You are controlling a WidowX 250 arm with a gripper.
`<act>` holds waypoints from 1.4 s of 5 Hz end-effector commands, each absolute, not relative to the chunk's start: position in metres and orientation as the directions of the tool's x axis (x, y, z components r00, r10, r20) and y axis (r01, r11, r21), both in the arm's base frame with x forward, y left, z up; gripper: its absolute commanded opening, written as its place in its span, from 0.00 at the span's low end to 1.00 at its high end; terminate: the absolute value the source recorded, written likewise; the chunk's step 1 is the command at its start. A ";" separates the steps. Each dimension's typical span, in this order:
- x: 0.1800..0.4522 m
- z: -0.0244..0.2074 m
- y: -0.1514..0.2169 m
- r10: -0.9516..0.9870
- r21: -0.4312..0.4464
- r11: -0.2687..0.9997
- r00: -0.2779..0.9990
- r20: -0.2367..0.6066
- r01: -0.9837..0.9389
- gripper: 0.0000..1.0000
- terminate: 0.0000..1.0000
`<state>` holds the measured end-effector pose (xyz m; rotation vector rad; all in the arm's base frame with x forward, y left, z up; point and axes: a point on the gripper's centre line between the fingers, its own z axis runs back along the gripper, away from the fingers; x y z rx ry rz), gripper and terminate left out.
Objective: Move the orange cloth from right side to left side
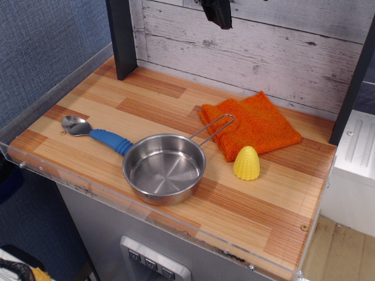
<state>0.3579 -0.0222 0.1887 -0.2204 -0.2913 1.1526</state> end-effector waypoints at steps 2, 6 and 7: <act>0.360 0.178 -0.021 0.925 -0.326 0.380 0.365 0.106 -0.866 1.00 0.00; 0.370 0.102 -0.071 0.928 -0.297 0.365 0.369 0.044 -0.882 1.00 0.00; 0.366 0.085 -0.076 0.928 -0.279 0.364 0.372 0.025 -0.889 1.00 0.00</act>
